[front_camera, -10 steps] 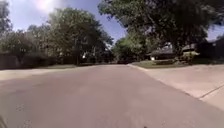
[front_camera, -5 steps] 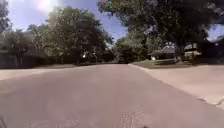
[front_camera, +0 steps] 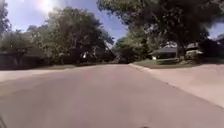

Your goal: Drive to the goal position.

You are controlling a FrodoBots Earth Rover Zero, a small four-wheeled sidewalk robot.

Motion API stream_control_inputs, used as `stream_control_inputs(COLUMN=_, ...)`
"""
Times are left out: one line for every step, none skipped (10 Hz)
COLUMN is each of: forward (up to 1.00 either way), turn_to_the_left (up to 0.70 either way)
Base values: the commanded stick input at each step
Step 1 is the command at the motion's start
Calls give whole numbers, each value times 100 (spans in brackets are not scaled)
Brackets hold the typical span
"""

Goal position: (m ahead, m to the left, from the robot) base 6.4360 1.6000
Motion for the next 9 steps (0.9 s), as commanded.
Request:
stream_control_inputs(forward=70, turn_to_the_left=0)
stream_control_inputs(forward=70, turn_to_the_left=0)
stream_control_inputs(forward=70, turn_to_the_left=0)
stream_control_inputs(forward=70, turn_to_the_left=0)
stream_control_inputs(forward=70, turn_to_the_left=0)
stream_control_inputs(forward=70, turn_to_the_left=0)
stream_control_inputs(forward=70, turn_to_the_left=0)
stream_control_inputs(forward=70, turn_to_the_left=0)
stream_control_inputs(forward=70, turn_to_the_left=0)
